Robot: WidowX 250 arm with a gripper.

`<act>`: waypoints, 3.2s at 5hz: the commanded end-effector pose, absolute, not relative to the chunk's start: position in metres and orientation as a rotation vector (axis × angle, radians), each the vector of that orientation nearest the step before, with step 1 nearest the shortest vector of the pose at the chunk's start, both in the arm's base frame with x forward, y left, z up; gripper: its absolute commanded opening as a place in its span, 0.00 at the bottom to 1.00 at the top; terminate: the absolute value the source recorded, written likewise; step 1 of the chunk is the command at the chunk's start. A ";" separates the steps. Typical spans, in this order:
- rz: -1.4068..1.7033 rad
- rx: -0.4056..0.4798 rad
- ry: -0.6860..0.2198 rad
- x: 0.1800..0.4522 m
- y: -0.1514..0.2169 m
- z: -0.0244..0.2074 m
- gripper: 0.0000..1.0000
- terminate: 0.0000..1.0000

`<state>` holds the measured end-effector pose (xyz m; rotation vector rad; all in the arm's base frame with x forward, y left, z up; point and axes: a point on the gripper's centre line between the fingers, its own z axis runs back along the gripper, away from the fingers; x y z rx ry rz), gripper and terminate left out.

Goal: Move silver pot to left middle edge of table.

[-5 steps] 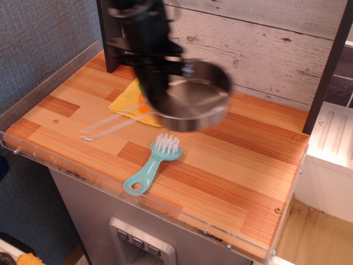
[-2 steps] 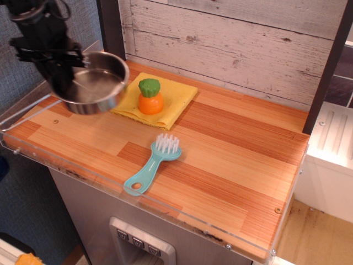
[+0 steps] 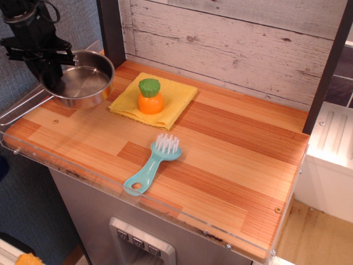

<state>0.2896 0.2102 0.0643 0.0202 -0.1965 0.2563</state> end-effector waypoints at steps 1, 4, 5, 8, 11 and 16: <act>0.262 0.087 -0.210 0.294 0.230 0.060 0.00 0.00; 0.254 0.099 -0.201 0.305 0.241 0.038 0.00 0.00; 0.243 0.105 -0.195 0.305 0.242 0.038 0.00 0.00; 0.222 0.100 -0.225 0.301 0.236 0.050 1.00 0.00; 0.056 0.085 -0.236 0.296 0.173 0.112 1.00 0.00; -0.111 -0.007 -0.225 0.287 0.051 0.105 1.00 0.00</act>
